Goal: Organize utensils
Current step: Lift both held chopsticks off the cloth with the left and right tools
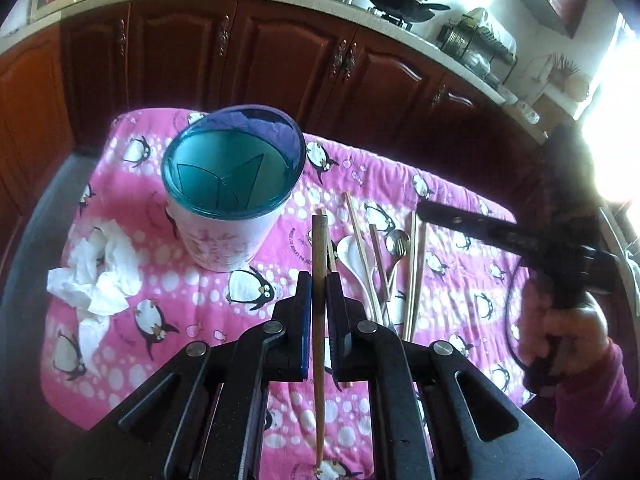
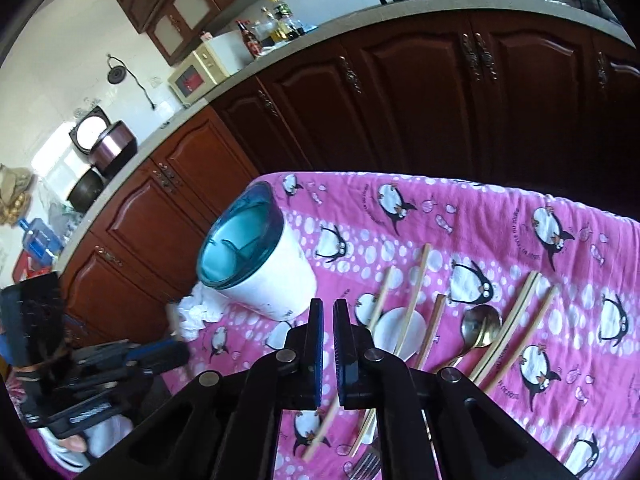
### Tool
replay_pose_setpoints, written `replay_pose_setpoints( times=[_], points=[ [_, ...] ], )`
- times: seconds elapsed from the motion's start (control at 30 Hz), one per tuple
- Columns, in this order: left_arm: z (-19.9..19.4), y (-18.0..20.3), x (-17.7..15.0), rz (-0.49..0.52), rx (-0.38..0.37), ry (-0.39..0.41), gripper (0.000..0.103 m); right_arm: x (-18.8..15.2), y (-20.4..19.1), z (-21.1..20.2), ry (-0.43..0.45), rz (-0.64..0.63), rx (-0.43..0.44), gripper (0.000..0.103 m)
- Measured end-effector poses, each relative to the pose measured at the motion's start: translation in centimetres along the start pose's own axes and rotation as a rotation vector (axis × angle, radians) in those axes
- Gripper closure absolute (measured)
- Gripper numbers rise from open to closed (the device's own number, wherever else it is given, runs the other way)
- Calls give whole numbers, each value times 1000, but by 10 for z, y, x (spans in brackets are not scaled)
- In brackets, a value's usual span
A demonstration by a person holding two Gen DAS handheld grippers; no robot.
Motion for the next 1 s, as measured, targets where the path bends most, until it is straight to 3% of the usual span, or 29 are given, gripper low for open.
replay_pose_setpoints(
  times=[0.1, 0.17, 0.23, 0.43, 0.6, 0.77, 0.87, 1.0],
  points=[
    [-5, -1, -2, -7, -6, 12, 97, -2, 5, 19, -49, 15, -35, 98],
    [-8, -1, -3, -8, -8, 19, 97, -4, 7, 39, -90, 22, -46, 88],
    [-10, -2, -4, -11, -8, 24, 97, -3, 12, 62, -125, 24, -84, 66],
    [-14, -7, -6, -25, -12, 22, 97, 4, 30, 132, -206, 47, -161, 68],
    [-18, -8, -7, -31, -20, 19, 97, 4, 38, 167, -254, 7, -247, 94],
    [-33, -5, -5, -30, -39, 38, 97, 8, 33, 134, -192, 52, -158, 98],
    [-45, -1, -3, -18, -47, 57, 97, 13, 22, 86, -108, 65, -73, 98],
    [-62, 2, 1, -9, -51, 85, 97, 11, 8, 36, -30, 37, -24, 98]
  ],
)
Point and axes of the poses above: each gripper's, at about its wrist camera, not at the fingertips, and z roughly the way its jaws point, y to its right, x to its top, the point moved 6 cm from there along z, roughly the way its jaws point, and after that the axes turned 6 degrees about -x, right-handed, at the moved point
